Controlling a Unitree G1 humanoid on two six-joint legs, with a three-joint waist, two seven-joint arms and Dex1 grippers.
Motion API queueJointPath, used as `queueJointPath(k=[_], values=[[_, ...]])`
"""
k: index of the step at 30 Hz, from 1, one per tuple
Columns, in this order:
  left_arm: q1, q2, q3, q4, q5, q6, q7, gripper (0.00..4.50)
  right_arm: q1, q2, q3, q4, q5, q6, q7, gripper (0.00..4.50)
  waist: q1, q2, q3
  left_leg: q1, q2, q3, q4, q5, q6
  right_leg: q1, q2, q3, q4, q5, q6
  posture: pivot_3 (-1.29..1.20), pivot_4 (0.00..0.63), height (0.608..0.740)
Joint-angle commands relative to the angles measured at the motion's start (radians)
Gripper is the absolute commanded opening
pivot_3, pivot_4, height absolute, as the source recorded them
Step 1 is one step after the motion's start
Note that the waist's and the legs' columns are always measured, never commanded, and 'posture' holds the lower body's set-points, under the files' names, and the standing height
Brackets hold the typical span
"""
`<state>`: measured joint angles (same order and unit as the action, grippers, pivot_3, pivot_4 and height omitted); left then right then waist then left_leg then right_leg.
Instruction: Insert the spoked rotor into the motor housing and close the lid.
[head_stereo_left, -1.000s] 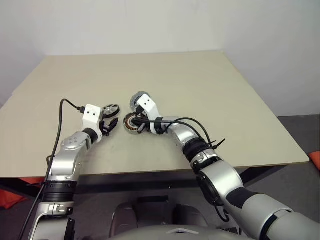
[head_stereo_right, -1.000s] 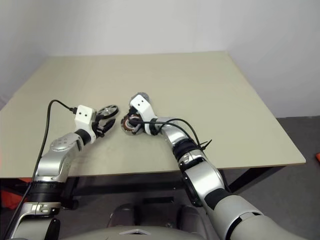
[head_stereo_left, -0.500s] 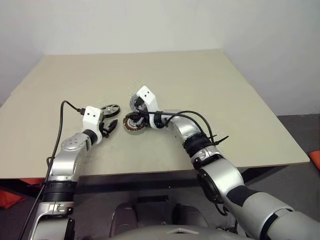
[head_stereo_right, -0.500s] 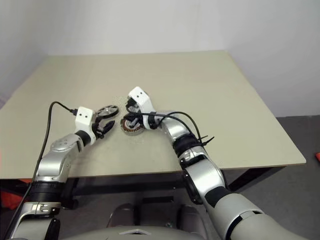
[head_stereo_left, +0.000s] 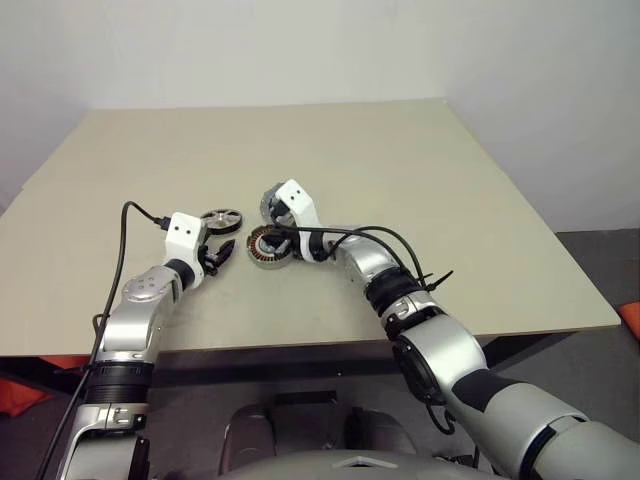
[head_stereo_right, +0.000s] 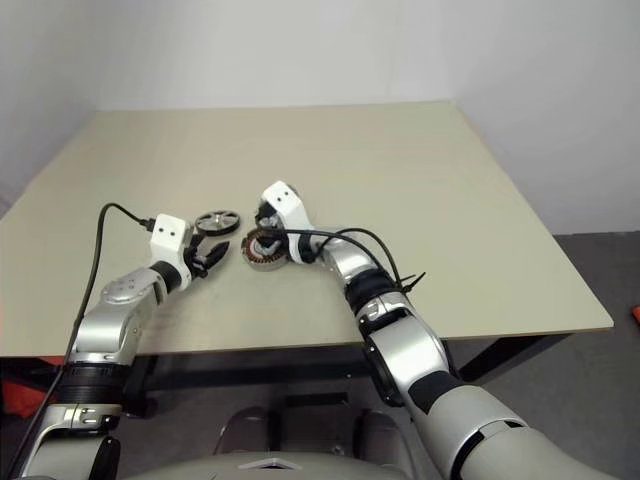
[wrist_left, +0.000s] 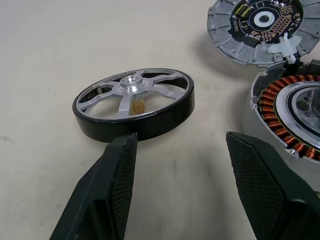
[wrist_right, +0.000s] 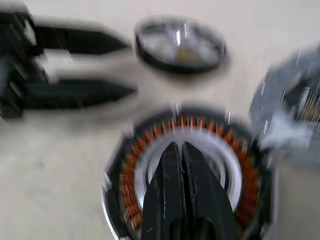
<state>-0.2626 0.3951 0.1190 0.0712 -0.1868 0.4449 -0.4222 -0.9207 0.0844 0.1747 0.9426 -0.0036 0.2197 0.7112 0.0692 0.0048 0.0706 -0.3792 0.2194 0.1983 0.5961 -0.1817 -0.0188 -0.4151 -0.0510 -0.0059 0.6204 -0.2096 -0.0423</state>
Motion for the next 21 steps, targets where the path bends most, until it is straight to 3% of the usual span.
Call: queueJointPath(k=[1,21], values=[[-0.018,0.018,0.013,-0.018,0.001,-0.010,0.001,3.02,0.012,0.001,0.023,0.043,-0.035,-0.015,-0.028,0.07,0.000,0.000,0.000,0.001,0.000,0.000,0.000,0.000,0.000,0.000,0.000,0.000,0.000,0.000,0.000,0.00,0.000,0.740],[-0.028,0.018,0.021,-0.002,-0.006,-0.011,0.005,3.02,-0.057,-0.004,-0.054,-0.158,0.065,0.000,0.010,0.07,0.000,0.000,0.000,0.000,0.000,0.000,-0.001,0.000,0.000,0.000,0.000,-0.001,0.000,-0.001,0.000,0.00,0.000,0.740]])
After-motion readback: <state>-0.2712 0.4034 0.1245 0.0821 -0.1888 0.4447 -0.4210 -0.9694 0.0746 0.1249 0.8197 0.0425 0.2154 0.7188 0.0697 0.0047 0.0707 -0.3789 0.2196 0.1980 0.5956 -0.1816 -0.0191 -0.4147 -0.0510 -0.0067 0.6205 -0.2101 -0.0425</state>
